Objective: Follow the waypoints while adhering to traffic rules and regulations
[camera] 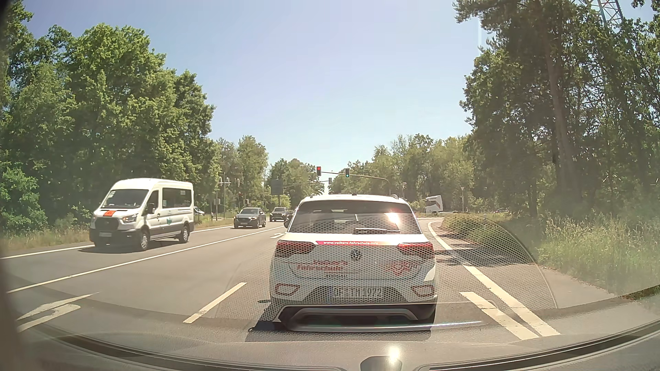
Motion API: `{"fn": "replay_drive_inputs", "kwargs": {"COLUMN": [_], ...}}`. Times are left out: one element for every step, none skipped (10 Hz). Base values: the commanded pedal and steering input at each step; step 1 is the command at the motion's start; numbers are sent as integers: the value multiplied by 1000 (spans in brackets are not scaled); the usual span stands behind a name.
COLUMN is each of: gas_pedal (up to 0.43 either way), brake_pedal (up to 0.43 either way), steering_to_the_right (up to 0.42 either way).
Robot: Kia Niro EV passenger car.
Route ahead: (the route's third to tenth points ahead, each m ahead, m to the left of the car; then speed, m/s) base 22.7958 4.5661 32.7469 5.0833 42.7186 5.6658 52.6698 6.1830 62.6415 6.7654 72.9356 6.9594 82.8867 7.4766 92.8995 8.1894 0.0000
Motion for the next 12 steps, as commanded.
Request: {"fn": "replay_drive_inputs", "kwargs": {"gas_pedal": [0,0,0,0,0,0,0,0,0,0,0,0], "brake_pedal": [195,159,128,116,98,61,30,30,30,30,30,30], "steering_to_the_right": [-4,-3,-4,-3,-4,-4,-4,-3,-4,-4,-4,-4]}}
